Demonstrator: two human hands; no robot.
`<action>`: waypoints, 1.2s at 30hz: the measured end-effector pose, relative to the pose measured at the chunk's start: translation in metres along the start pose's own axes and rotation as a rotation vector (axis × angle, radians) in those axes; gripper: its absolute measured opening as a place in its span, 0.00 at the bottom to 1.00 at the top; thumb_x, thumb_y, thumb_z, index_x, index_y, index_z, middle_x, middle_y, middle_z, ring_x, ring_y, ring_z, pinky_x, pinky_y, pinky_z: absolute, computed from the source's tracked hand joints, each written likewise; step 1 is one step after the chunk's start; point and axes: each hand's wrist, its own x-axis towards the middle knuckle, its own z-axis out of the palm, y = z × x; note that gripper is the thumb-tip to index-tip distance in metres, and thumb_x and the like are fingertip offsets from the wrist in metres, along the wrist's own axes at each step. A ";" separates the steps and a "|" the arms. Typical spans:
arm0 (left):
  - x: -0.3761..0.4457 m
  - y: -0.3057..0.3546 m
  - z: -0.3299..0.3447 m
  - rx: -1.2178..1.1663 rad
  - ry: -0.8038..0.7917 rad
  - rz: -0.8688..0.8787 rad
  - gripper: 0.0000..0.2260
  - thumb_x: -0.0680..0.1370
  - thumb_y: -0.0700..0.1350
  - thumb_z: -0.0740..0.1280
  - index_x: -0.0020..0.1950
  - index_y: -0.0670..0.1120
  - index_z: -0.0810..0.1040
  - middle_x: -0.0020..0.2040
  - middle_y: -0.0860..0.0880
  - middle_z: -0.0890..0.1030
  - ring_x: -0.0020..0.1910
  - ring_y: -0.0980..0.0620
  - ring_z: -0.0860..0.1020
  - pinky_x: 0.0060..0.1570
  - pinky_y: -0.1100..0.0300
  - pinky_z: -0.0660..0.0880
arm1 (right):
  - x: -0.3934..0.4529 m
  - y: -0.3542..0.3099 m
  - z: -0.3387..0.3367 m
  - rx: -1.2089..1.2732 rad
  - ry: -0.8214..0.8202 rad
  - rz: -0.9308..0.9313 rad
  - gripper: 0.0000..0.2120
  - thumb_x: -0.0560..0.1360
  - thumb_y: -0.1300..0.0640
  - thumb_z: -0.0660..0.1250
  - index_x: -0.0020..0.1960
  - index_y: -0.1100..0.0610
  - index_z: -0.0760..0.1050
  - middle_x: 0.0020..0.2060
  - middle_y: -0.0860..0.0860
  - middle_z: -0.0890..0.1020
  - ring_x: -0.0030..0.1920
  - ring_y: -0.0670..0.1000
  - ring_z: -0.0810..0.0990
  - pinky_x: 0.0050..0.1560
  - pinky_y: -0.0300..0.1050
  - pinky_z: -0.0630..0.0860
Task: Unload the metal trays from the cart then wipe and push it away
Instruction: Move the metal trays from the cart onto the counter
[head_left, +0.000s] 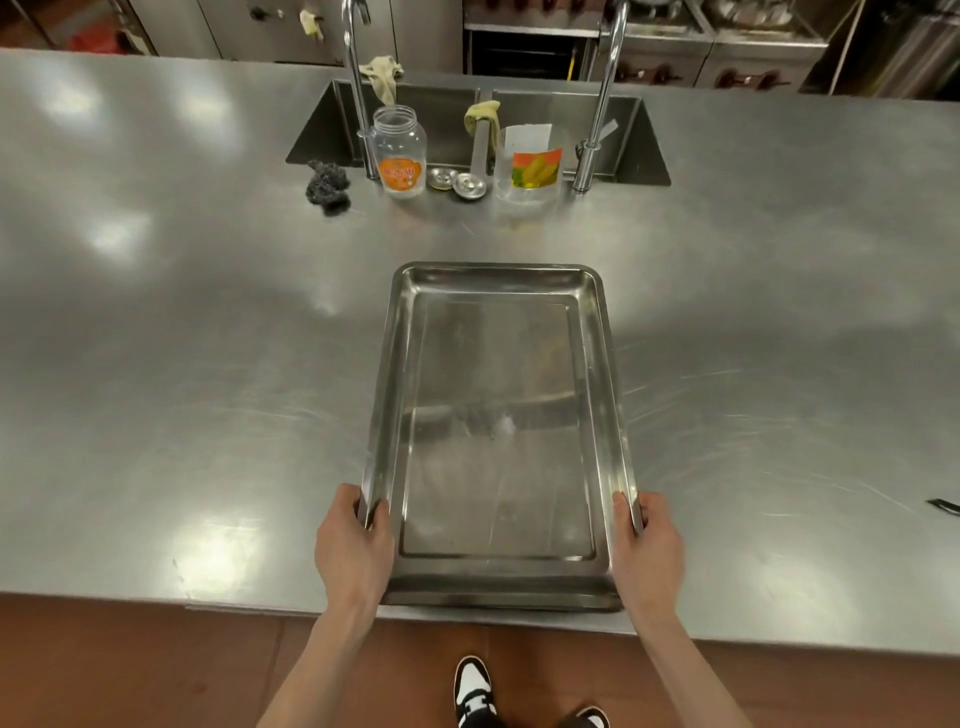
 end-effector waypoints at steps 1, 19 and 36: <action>-0.002 0.000 0.002 0.006 0.003 -0.005 0.16 0.81 0.39 0.68 0.38 0.47 0.63 0.31 0.48 0.67 0.29 0.47 0.64 0.32 0.52 0.64 | 0.001 0.003 0.001 -0.005 0.005 0.008 0.15 0.84 0.52 0.65 0.40 0.55 0.68 0.29 0.53 0.72 0.29 0.54 0.69 0.31 0.47 0.66; -0.005 -0.021 0.025 0.021 0.049 -0.036 0.06 0.81 0.42 0.70 0.45 0.45 0.75 0.34 0.47 0.76 0.34 0.45 0.75 0.34 0.54 0.67 | -0.008 0.025 0.014 -0.088 0.041 0.032 0.12 0.83 0.53 0.66 0.62 0.58 0.79 0.45 0.49 0.83 0.41 0.50 0.78 0.39 0.30 0.65; 0.001 -0.032 0.034 0.009 0.105 0.051 0.04 0.80 0.40 0.73 0.54 0.42 0.82 0.47 0.48 0.78 0.41 0.47 0.77 0.42 0.56 0.69 | -0.002 0.047 0.034 -0.117 0.137 -0.065 0.12 0.78 0.62 0.74 0.61 0.63 0.82 0.48 0.49 0.72 0.42 0.54 0.77 0.47 0.53 0.77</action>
